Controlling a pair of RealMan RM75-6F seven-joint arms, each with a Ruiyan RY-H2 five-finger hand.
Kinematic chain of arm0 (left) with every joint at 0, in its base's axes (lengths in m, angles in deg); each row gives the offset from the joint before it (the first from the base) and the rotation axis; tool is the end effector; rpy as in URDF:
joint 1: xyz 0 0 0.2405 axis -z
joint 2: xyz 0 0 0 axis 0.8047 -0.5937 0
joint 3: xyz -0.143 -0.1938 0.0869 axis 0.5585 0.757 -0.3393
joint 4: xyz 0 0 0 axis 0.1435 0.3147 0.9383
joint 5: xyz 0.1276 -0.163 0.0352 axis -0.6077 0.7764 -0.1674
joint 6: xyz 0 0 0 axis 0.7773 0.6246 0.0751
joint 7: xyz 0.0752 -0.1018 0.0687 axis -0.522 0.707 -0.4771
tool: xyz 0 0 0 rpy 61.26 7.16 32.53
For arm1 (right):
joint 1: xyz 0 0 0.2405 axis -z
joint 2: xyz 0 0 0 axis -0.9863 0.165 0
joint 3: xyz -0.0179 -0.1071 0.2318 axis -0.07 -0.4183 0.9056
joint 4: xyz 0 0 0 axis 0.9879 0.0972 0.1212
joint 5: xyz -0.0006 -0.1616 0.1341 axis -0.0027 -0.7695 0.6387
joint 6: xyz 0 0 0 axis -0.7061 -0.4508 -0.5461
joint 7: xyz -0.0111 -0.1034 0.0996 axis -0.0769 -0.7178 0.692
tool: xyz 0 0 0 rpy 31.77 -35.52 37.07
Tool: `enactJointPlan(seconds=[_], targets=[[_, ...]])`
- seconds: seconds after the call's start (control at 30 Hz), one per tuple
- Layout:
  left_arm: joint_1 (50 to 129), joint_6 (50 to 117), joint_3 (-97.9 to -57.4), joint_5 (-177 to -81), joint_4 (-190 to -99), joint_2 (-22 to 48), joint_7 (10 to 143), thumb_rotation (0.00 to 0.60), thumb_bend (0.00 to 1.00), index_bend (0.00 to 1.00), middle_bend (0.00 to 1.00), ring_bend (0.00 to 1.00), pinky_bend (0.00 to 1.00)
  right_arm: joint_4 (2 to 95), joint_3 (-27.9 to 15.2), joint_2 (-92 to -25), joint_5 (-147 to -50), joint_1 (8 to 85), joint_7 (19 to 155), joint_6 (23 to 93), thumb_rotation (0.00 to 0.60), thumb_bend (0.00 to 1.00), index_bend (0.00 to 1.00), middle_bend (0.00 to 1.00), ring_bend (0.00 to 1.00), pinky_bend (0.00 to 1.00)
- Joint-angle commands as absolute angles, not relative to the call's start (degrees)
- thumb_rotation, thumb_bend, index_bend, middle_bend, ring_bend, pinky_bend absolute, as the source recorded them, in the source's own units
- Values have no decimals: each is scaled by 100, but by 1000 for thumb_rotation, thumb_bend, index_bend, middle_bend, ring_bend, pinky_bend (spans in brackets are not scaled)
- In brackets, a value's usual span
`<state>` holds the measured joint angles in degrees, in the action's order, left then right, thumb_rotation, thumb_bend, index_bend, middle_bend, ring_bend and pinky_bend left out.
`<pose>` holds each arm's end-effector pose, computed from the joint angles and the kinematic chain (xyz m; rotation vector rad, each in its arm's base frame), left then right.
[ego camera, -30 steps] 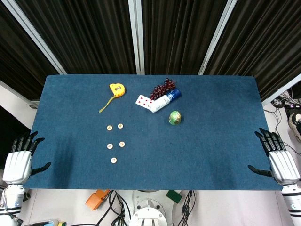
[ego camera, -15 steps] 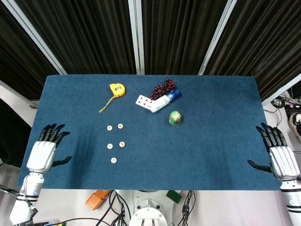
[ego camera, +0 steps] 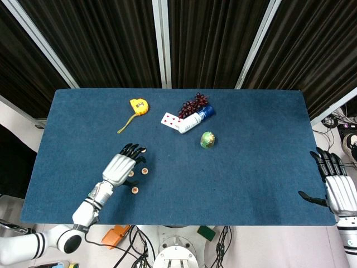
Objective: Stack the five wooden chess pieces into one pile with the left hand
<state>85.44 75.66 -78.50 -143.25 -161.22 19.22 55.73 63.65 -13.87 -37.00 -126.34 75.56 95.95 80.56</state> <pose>-0.1692 0.2851 -0.0273 -1.9394 -0.9379 -0.9287 -0.3122 -0.1816 0.1742 1.4022 -0.9305 1.0316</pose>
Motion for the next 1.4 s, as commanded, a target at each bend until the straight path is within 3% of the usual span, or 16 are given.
enactJointPlan(seconds=[0.03,0.23,1.03,1.4], targets=[[8802,7297,-7753,-13978,-15740,2290,5296,600,179,352,90,0,0,6336,-1386,-3714,-12614,7557,9602,8042,600,123,0,0,0,0],[8905,7309,-7758,-13703,-15372,2580,5077,600,242,404,90,0,0,6266,-1379,-3746,-12571,7559,9638,8022,600,123,0,0,0,0],[8998,7351,-7917,-13432,-15280,2624,5193,600,300,451,89,0,0,6206,-1363,-3813,-12493,7580,9622,8014,600,123,0,0,0,0],[9049,7374,-7892,-13397,-15281,2566,5310,600,380,542,100,0,0,6209,-1353,-3811,-12471,7602,9630,8034,600,123,0,0,0,0]])
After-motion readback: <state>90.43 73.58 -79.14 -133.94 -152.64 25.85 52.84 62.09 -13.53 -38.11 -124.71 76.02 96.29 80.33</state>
